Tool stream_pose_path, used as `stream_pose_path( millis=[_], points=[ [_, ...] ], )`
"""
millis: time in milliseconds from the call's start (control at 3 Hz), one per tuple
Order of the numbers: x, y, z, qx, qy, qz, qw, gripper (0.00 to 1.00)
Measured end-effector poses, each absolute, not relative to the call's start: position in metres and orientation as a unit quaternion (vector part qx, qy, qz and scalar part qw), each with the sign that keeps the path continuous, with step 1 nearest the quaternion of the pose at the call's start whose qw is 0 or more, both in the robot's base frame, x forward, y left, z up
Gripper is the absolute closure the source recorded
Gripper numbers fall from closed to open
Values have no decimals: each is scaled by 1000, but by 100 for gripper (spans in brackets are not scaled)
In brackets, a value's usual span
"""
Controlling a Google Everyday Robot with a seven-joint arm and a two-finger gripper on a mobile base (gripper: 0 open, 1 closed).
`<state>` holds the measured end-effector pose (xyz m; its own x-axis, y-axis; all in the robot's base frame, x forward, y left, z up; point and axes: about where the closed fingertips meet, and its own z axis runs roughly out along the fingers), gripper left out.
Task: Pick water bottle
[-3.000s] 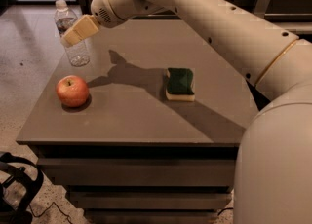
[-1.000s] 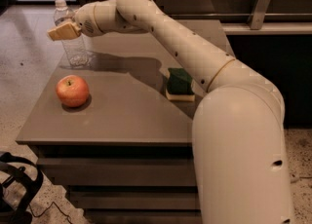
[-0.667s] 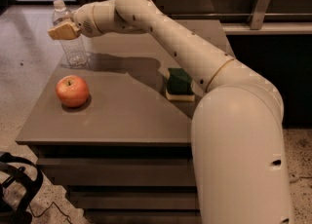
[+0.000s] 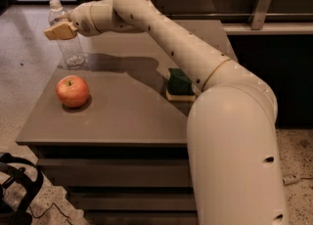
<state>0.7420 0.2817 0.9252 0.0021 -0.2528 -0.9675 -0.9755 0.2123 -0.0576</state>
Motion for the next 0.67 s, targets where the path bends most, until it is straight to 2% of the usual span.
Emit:
stream_pose_path(
  millis=[667],
  points=[
    [726,260,989,-529,564,345,532,100]
  ],
)
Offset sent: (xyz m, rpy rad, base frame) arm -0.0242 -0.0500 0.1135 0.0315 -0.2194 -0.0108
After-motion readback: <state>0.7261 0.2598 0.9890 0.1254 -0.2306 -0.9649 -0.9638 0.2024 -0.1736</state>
